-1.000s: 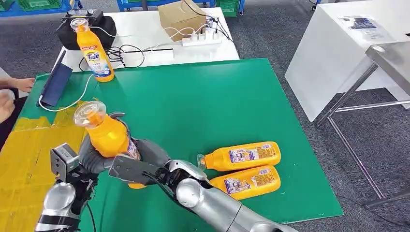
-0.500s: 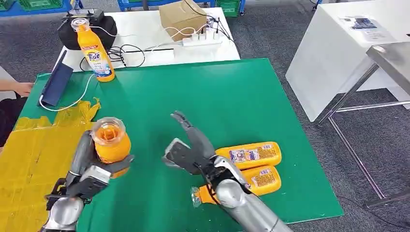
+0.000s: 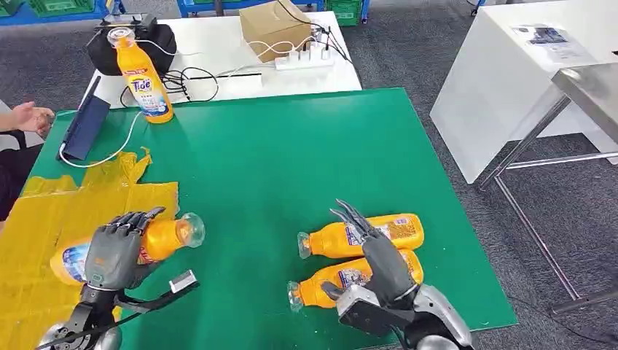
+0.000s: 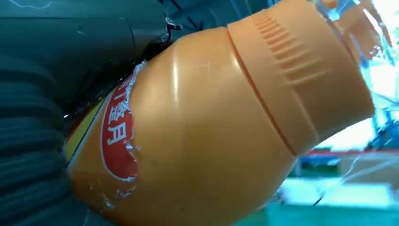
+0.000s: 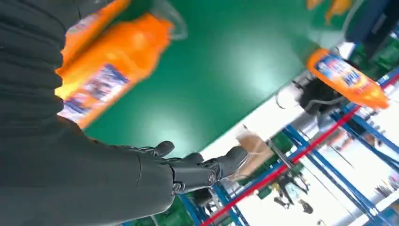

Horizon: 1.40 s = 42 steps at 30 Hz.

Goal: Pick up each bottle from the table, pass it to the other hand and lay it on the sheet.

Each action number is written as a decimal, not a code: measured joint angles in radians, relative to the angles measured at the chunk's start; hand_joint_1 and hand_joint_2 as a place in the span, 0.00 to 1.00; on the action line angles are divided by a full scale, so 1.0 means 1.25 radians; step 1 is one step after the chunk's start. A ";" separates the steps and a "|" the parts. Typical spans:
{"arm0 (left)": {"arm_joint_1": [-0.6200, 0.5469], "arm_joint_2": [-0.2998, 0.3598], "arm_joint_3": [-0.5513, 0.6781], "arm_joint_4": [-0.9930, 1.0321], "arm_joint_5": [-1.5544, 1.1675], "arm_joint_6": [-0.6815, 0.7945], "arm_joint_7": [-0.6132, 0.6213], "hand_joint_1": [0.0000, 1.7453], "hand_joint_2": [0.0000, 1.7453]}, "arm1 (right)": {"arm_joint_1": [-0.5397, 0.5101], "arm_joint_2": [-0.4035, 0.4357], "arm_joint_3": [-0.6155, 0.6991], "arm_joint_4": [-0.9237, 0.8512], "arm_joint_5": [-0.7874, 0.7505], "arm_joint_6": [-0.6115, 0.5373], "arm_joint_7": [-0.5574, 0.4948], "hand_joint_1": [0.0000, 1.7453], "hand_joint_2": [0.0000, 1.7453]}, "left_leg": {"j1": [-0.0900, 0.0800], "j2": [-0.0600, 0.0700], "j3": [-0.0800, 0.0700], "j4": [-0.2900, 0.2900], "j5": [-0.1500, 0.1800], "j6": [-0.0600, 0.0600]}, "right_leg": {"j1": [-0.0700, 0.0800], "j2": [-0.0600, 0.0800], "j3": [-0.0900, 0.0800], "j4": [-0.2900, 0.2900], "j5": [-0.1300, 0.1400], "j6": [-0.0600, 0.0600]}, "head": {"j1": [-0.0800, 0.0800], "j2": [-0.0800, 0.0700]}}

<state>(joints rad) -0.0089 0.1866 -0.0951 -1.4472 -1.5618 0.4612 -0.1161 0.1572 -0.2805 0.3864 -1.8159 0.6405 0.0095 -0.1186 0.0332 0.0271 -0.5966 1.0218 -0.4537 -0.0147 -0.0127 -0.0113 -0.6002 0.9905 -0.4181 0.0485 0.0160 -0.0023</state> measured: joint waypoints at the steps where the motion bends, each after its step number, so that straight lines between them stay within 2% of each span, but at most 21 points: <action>1: -0.007 0.027 -0.025 0.021 0.000 -0.008 0.056 1.00 1.00 | 0.014 -0.017 -0.001 -0.014 0.000 0.000 0.015 0.00 1.00 | 0.000 0.000 0.000 0.000 0.000 0.000 | 0.000 0.000 0.000 0.000 0.000 0.000 | 0.000 0.000; 3: -0.022 0.069 -0.071 0.071 0.000 -0.018 0.087 1.00 1.00 | 0.036 -0.053 -0.001 -0.034 -0.002 0.000 0.033 0.00 1.00 | 0.000 0.000 0.000 0.000 0.000 0.000 | 0.000 0.000 0.000 0.000 0.000 0.000 | -0.001 0.000; 7: -0.048 0.110 -0.109 0.198 -0.002 -0.047 0.024 1.00 1.00 | 0.064 -0.123 0.003 -0.056 0.001 0.000 0.062 0.00 1.00 | 0.000 0.002 0.000 0.000 0.000 0.000 | 0.000 0.000 0.000 0.000 0.000 0.000 | 0.000 0.000; 8: -0.057 0.119 -0.114 0.223 -0.003 -0.048 0.017 0.96 1.00 | 0.068 -0.136 0.004 -0.056 0.002 0.000 0.065 0.00 1.00 | 0.000 0.002 0.000 0.000 0.000 0.000 | 0.000 0.001 0.001 0.000 0.000 0.000 | 0.000 0.000; 9: -0.071 0.126 -0.118 0.245 -0.003 -0.049 0.011 0.00 1.00 | 0.071 -0.148 0.005 -0.056 0.002 0.000 0.068 0.00 1.00 | -0.001 0.001 0.001 0.000 0.000 0.000 | -0.001 0.000 0.001 0.000 0.000 0.000 | 0.000 0.000; 13: -0.119 0.146 -0.128 0.316 0.013 -0.083 -0.015 0.00 1.00 | 0.072 -0.186 0.010 -0.057 -0.001 0.012 0.082 0.00 1.00 | -0.001 -0.001 0.004 0.000 0.000 0.000 | -0.001 -0.001 0.005 0.000 0.000 0.000 | 0.000 0.000; 19: -0.187 0.150 -0.128 0.414 0.077 -0.115 -0.061 0.00 1.00 | 0.056 -0.243 0.011 -0.041 0.012 0.065 0.108 0.00 1.00 | -0.001 -0.002 0.006 -0.001 0.000 0.000 | -0.001 -0.002 0.009 0.000 0.000 0.000 | 0.000 0.000; 32: -0.243 0.150 -0.140 0.475 0.124 -0.140 -0.102 0.00 1.00 | -0.015 -0.285 0.011 0.042 0.002 0.154 0.096 0.00 1.00 | -0.001 -0.002 0.007 -0.001 0.007 0.001 | -0.001 -0.003 0.009 0.000 0.004 -0.001 | 0.000 0.000; 42: -0.301 0.138 -0.182 0.523 0.136 -0.102 -0.105 0.00 1.00 | -0.114 -0.324 0.033 0.147 -0.016 0.265 0.083 0.00 1.00 | -0.002 -0.004 0.003 -0.001 0.011 0.002 | -0.001 -0.005 0.005 0.000 0.008 0.000 | -0.001 0.000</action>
<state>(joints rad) -0.3848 0.3586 -0.3231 -0.7938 -1.3924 0.3342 -0.2476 0.0148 -0.6859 0.4277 -1.6319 0.6207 0.3411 -0.0153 0.0310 0.0223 -0.5924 1.0208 -0.4395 -0.0118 -0.0145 -0.0172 -0.5936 0.9906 -0.4077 0.0480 0.0153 -0.0023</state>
